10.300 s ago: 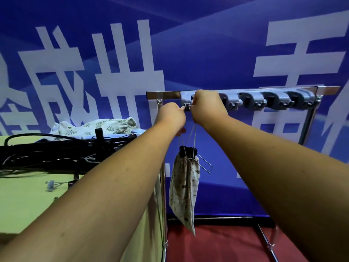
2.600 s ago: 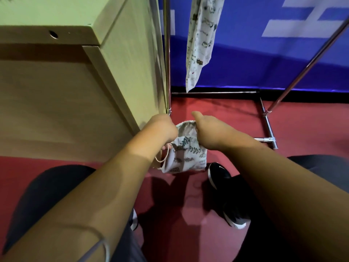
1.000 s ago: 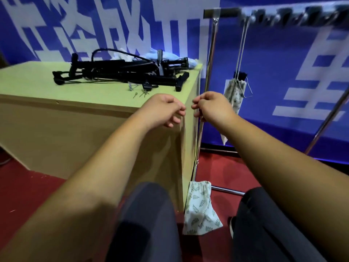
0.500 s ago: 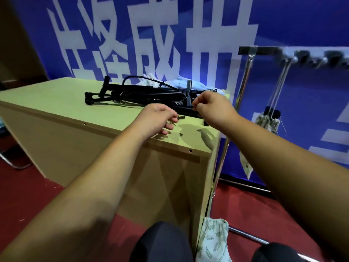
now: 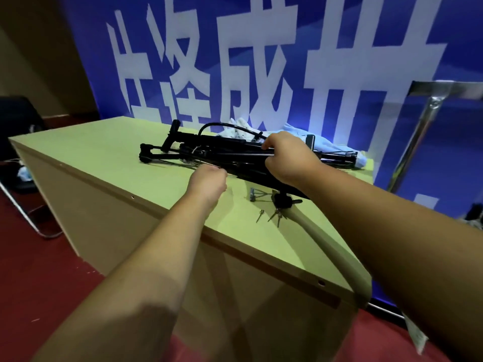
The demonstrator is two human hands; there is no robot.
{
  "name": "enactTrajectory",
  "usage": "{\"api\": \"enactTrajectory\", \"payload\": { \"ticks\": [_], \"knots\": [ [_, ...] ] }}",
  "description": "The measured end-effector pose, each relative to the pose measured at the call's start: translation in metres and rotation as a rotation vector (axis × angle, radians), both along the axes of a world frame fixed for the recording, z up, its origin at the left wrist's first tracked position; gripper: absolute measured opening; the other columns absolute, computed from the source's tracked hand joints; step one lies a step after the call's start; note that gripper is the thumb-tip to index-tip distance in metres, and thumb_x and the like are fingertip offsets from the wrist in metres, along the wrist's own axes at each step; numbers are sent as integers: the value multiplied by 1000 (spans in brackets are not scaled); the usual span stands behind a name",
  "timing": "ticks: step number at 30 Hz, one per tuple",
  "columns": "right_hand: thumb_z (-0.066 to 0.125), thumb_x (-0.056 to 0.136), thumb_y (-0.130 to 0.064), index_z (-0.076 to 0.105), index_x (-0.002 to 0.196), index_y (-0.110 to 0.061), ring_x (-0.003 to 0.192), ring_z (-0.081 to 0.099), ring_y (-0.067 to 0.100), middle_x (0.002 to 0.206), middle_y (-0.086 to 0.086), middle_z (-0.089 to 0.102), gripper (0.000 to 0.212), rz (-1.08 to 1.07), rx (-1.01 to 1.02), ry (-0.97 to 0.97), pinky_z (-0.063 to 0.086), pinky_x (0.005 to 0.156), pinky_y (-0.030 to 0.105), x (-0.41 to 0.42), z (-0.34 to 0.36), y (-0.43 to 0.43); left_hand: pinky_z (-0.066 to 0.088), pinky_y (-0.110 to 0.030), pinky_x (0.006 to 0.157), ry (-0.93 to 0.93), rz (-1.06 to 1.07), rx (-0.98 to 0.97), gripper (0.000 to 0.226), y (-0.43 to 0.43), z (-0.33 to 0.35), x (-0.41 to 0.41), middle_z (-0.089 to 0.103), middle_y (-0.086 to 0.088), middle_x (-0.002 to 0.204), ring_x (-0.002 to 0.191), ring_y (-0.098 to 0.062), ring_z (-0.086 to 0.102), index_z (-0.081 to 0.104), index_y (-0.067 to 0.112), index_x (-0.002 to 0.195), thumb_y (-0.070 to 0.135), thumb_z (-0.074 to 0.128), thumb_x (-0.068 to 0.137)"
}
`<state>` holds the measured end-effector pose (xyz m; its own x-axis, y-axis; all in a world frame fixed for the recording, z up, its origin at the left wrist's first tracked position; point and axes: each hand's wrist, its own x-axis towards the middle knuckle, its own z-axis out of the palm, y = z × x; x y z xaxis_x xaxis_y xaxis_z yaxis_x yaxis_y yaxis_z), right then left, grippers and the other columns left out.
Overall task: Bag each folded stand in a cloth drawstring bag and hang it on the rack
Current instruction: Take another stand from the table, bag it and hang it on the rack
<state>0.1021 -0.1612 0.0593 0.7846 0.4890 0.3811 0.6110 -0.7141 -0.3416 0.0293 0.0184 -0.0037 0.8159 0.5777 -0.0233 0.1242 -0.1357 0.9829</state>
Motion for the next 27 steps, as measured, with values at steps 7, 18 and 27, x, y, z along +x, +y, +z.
{"api": "enactTrajectory", "payload": {
  "ticks": [7, 18, 27],
  "knots": [
    [51, 99, -19, 53, 140, -13, 126, 53, 38, 136, 16, 62, 42, -56, -478, -102, 45, 96, 44, 46, -11, 32, 61, -48, 95, 80, 10, 81, 90, 33, -27, 45, 60, 18, 140, 102, -27, 73, 37, 42, 158, 30, 53, 70],
    [60, 96, -13, 53, 130, -8, 99, 53, 38, 125, 16, 45, 35, -165, -419, -238, 40, 85, 49, 35, -13, 36, 63, -35, 92, -131, -90, -151, 76, 9, 8, 4, 64, 13, 138, 100, -15, 73, 28, 38, 165, 24, 64, 100],
    [65, 94, -7, 47, 123, -9, 94, 41, 30, 113, 11, 50, 34, -283, -201, -318, 35, 84, 41, -6, 34, 0, 54, -42, 108, -321, -254, -233, 83, -25, 65, -23, 63, 13, 147, 122, -21, 70, 29, 40, 162, -4, 57, 97]
  ]
}}
